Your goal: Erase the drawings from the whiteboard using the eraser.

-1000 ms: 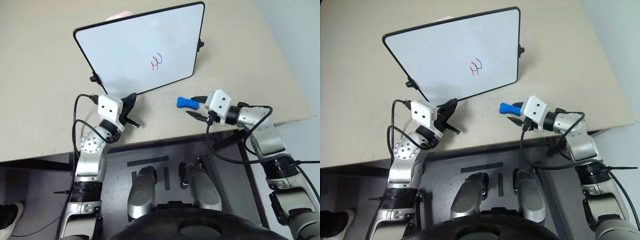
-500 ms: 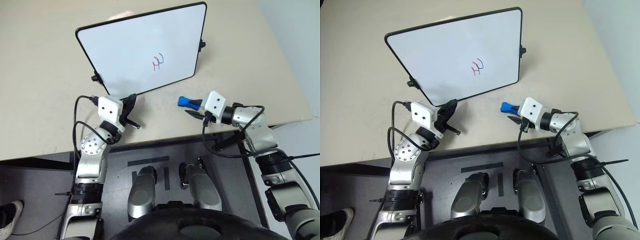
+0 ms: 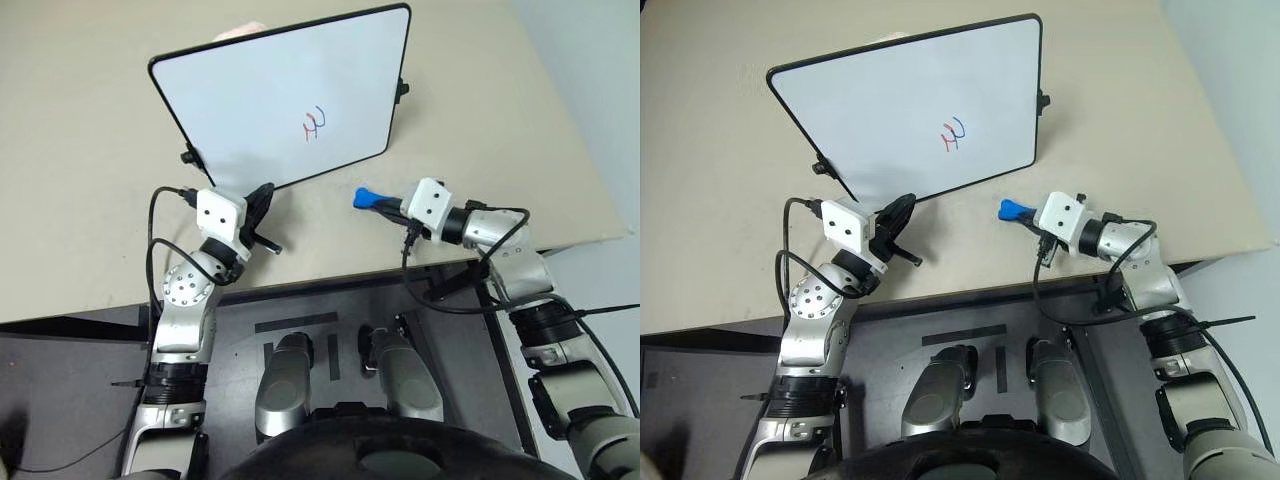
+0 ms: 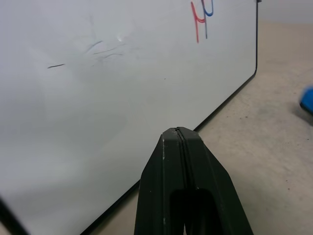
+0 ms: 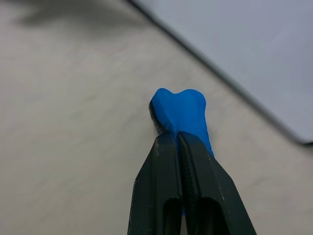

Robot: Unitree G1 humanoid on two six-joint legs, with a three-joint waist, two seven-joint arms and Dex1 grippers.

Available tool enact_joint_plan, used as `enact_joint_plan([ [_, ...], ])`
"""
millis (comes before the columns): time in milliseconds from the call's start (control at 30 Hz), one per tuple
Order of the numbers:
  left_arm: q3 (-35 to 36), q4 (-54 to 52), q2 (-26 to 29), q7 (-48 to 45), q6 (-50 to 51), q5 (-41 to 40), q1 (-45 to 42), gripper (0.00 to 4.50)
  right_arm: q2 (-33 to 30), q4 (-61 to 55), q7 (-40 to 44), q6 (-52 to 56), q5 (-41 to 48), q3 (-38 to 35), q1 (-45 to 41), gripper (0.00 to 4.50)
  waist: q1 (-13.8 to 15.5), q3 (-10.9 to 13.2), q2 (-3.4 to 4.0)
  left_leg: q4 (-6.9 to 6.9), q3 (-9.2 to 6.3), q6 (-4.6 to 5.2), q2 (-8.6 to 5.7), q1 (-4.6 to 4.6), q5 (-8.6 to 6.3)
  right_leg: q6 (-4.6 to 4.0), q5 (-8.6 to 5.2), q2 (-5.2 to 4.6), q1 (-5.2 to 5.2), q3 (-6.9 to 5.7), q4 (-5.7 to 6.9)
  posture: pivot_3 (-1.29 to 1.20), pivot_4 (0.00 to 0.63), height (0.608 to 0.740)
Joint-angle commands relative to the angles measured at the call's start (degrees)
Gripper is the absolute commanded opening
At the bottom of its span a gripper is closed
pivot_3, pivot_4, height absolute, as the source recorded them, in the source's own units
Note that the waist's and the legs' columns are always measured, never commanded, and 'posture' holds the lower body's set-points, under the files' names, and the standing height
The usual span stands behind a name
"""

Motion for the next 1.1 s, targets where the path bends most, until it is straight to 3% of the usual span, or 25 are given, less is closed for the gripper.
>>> enact_joint_plan([
  [33,-0.3,-0.9,-0.1,-0.4,-1.4,-0.1,-0.7,0.0,1.3,-1.0,-4.9,-8.3,-3.3,-1.5,-6.0,0.04,-0.1,0.0,0.0,-0.01,0.0,0.01,0.0,0.01,0.01,-0.01,0.02,0.0,0.0,0.0,0.0,0.0,0.15,0.74],
  [433,-0.4,-0.7,0.1,-0.1,-1.7,0.0,-1.1,0.0,8.9,27.8,-18.5,-35.0,-16.4,4.7,-20.7,0.04,0.3,0.0,0.0,-0.03,-0.04,-0.01,0.02,-0.13,-0.04,-0.11,0.08,-0.03,-0.22,-0.02,0.01,0.0,0.15,0.74],
  [667,0.0,-1.2,0.2,0.4,-1.8,0.0,-0.8,0.0,11.6,44.9,-22.8,-42.0,-20.6,7.5,-24.5,0.04,0.3,0.0,0.0,-0.05,-0.05,-0.07,0.03,-0.18,-0.09,-0.21,0.14,-0.03,-0.3,-0.02,0.02,0.0,0.15,0.74],
  [867,0.1,-1.2,0.4,0.5,-1.8,0.0,-0.8,0.0,12.7,49.8,-23.7,-44.5,-21.5,8.2,-24.5,0.04,0.2,0.0,0.01,-0.05,-0.05,-0.11,0.03,-0.18,-0.11,-0.29,0.23,-0.03,-0.33,-0.02,0.02,0.0,0.15,0.74],
  [1100,-0.3,-0.9,0.3,0.2,-1.8,0.0,-1.3,0.0,11.2,48.5,-34.6,-46.0,-24.6,5.5,-28.5,0.04,0.2,0.0,0.02,-0.06,-0.06,-0.14,0.04,-0.27,-0.13,-0.31,0.25,-0.03,-0.43,-0.02,0.03,0.0,0.15,0.74],
])
